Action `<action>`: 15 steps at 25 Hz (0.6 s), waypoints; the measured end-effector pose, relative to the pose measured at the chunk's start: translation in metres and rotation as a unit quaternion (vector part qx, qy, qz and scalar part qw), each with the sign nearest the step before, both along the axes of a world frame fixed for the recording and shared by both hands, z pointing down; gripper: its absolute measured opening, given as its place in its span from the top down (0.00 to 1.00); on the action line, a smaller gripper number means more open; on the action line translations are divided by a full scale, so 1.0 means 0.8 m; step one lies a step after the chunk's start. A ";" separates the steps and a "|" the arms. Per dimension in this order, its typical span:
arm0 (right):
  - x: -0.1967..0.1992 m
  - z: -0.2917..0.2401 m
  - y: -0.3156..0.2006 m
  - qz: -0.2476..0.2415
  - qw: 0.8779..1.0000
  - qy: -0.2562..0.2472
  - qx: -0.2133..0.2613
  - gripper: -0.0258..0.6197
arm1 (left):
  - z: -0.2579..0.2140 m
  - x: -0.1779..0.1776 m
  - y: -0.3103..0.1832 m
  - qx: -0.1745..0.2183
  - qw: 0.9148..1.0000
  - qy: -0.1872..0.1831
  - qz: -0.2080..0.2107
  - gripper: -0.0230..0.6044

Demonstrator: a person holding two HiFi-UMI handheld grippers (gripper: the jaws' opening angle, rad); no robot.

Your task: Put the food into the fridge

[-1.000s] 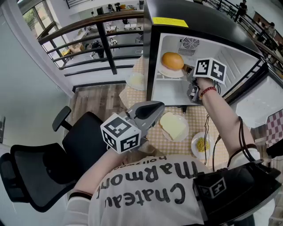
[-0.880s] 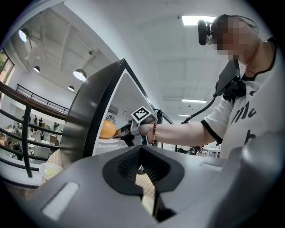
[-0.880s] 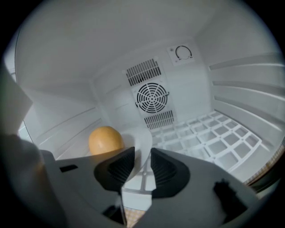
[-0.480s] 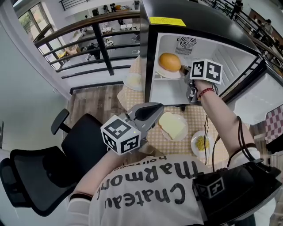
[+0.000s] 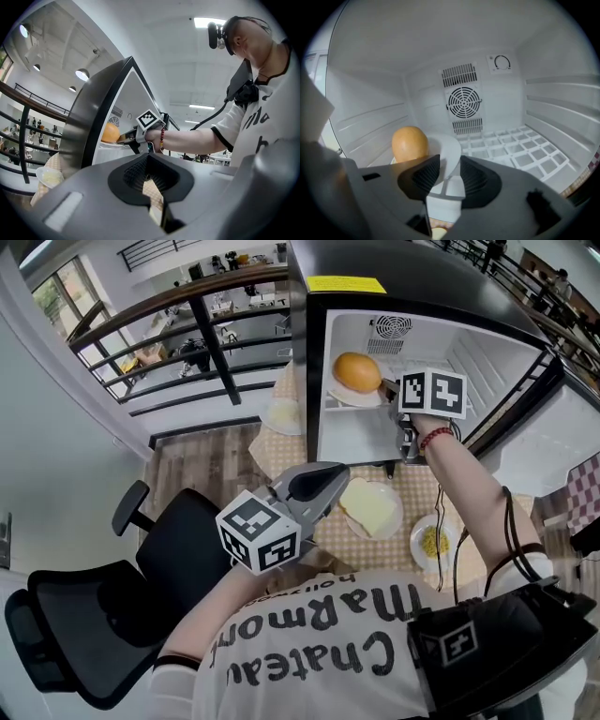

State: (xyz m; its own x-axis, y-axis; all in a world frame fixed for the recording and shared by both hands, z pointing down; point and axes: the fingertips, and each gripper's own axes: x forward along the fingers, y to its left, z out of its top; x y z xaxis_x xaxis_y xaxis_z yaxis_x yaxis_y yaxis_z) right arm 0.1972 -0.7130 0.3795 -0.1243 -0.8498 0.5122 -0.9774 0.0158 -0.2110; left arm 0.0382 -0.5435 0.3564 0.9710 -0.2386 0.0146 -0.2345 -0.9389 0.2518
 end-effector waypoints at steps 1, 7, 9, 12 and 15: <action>0.000 -0.001 0.001 -0.001 1.000 0.003 0.001 0.74 | 0.002 -0.001 0.002 -0.001 1.000 0.001 0.000 0.95; 0.016 -0.014 0.008 0.025 0.999 0.015 0.029 0.74 | 0.006 -0.027 0.011 -0.002 1.000 -0.003 -0.020 0.95; 0.028 -0.019 0.016 0.042 0.998 0.013 0.037 0.75 | 0.002 -0.036 0.021 0.000 1.000 -0.001 -0.023 0.95; 0.032 -0.031 0.035 0.056 0.997 0.019 0.058 0.78 | -0.006 -0.051 0.038 0.002 1.000 0.005 -0.025 0.95; 0.030 -0.036 0.073 0.070 0.994 0.021 0.078 0.86 | -0.010 -0.061 0.059 0.004 1.000 0.008 -0.020 0.95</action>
State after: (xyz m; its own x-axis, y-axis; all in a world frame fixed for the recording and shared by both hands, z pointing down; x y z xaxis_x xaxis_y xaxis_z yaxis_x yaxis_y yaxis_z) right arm 0.2212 -0.6547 0.3510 0.0196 -0.9269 0.3748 -0.9800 -0.0920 -0.1763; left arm -0.0110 -0.4961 0.3485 0.9608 -0.2771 -0.0036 -0.2675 -0.9308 0.2492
